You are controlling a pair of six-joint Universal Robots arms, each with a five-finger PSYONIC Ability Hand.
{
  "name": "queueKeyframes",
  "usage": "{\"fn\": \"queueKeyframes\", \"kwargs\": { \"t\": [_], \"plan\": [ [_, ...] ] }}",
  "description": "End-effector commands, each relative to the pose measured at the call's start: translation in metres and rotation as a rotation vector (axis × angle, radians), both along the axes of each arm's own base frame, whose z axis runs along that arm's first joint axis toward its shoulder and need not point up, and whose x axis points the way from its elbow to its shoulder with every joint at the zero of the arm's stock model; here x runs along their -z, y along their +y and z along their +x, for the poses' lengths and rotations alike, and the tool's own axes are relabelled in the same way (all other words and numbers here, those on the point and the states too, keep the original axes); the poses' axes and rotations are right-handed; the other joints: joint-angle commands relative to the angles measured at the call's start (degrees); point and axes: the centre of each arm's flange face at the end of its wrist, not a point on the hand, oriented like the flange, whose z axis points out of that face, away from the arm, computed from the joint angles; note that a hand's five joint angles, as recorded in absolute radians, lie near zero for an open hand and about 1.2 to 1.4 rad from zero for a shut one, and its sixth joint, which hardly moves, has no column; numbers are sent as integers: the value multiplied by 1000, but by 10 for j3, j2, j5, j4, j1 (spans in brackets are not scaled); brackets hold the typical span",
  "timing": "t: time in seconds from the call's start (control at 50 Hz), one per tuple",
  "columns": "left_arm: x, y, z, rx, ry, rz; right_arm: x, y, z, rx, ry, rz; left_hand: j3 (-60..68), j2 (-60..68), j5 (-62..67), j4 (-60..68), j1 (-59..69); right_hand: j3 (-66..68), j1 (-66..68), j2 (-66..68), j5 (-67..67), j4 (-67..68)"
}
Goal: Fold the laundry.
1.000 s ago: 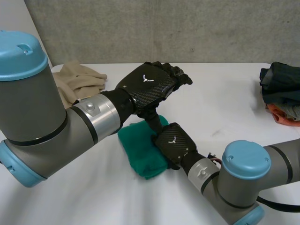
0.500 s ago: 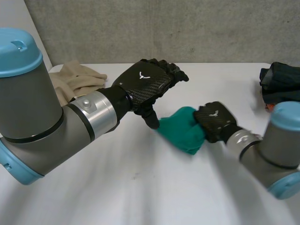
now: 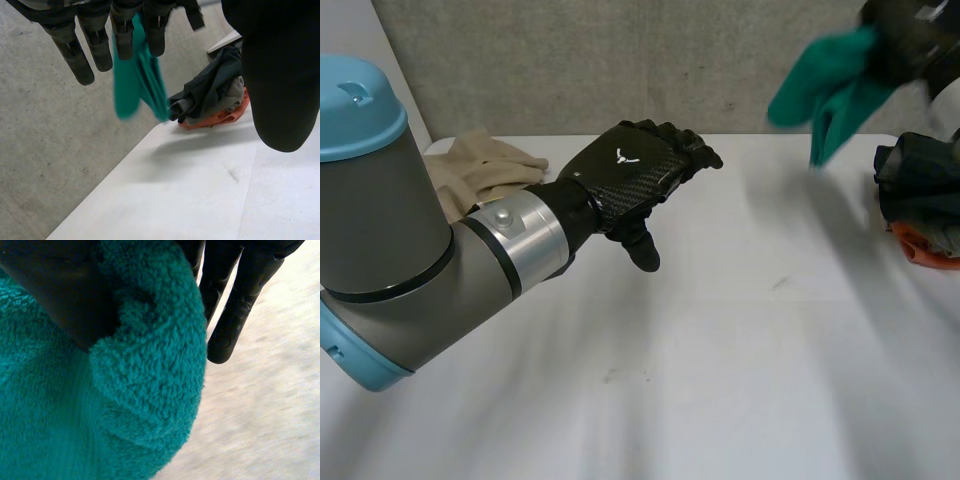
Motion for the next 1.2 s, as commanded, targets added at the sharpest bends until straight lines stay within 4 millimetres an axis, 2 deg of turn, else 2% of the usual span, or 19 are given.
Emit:
{"fn": "queueKeyframes", "kwargs": {
  "t": [0.02, 0.1, 0.2, 0.24, 0.36, 0.42, 0.5, 0.56, 0.68, 0.7, 0.72, 0.74, 0.86, 0.92, 1.0, 1.02, 1.08, 1.16, 1.2],
  "plan": [
    [0, 1, 0, 1, 0, 0, -37, -56, -72, 100, -114, -218, -8, -7, -4, -7, -10, 128, 260, 133, 165, 120],
    [2, 1, 0, 1, -3, 5, -16, -73, -109, 155, -94, -197, -8, -7, -4, -7, -10, 128, 260, 133, 165, 120],
    [3, 2, 0, 2, -6, 8, 37, -92, -166, 209, -59, -139, -6, -5, -3, -5, -8, 128, 260, 133, 165, 120],
    [3, 2, 0, 2, -8, 8, 54, -94, -179, 209, -44, -122, -6, -5, -3, -5, -8, 128, 260, 133, 165, 120],
    [6, 4, 1, 2, -14, 17, 135, -83, -214, 170, -9, 42, -6, -5, -3, -5, -8, 128, 260, 133, 165, 120],
    [8, 5, 1, 4, -17, 21, 160, -71, -232, 170, -12, 110, -6, -5, -3, -5, -8, 128, 260, 133, 165, 120],
    [10, 7, 1, 7, -21, 27, 167, -62, -249, 200, -12, 131, -6, -5, -3, -5, -8, 128, 260, 133, 165, 120],
    [9, 9, 1, 10, -20, 23, 163, -61, -253, 212, -13, 126, -6, -5, -3, -5, -8, 128, 260, 133, 165, 120],
    [4, 10, 1, 10, -14, 12, 134, -57, -250, 207, 1, 86, -6, -5, -3, -5, -8, 128, 260, 133, 165, 120],
    [3, 11, 2, 10, -11, 8, 129, -54, -248, 206, -2, 89, -6, -5, -3, -5, -8, 24, 156, 28, 61, 15],
    [2, 11, 2, 10, -10, 7, 126, -53, -248, 209, -5, 94, -6, -5, -3, -5, -8, -191, -58, -186, -154, -199],
    [1, 11, 2, 10, -7, 4, 121, -48, -247, 214, -18, 117, -6, -5, -3, -5, -8, -572, -440, -567, -535, -580],
    [-5, 13, 3, 10, 3, -10, 94, -23, -243, 245, -58, 208, -6, -5, -3, -5, -8, -572, -440, -567, -535, -580],
    [-8, 14, 4, 10, 9, -16, 67, 4, -267, 347, -96, 281, -6, -5, -3, -5, -8, -572, -440, -567, -535, -580],
    [-10, 13, 5, 7, 12, -18, 50, 25, -309, 536, -98, 331, -8, -7, -4, -7, -10, -572, -440, -567, -535, -580],
    [-10, 13, 5, 7, 12, -18, 43, 32, -328, 644, -53, 340, -6, -5, -3, -5, -8, -572, -440, -567, -535, -580],
    [-11, 13, 6, 4, 15, -17, 26, 42, -360, 861, 81, 335, -6, -5, -3, -5, -8, -572, -440, -567, -535, -580],
    [-14, 8, 7, -24, 27, -28, -11, 41, -380, 1112, 214, 220, -6, -5, -3, -5, -8, -572, -440, -567, -535, -580],
    [-21, -2, 13, -92, 51, -55, -24, 32, -370, 1132, 213, 134, -6, -5, -3, -5, -8, -572, -440, -567, -535, -580]
  ]
}}
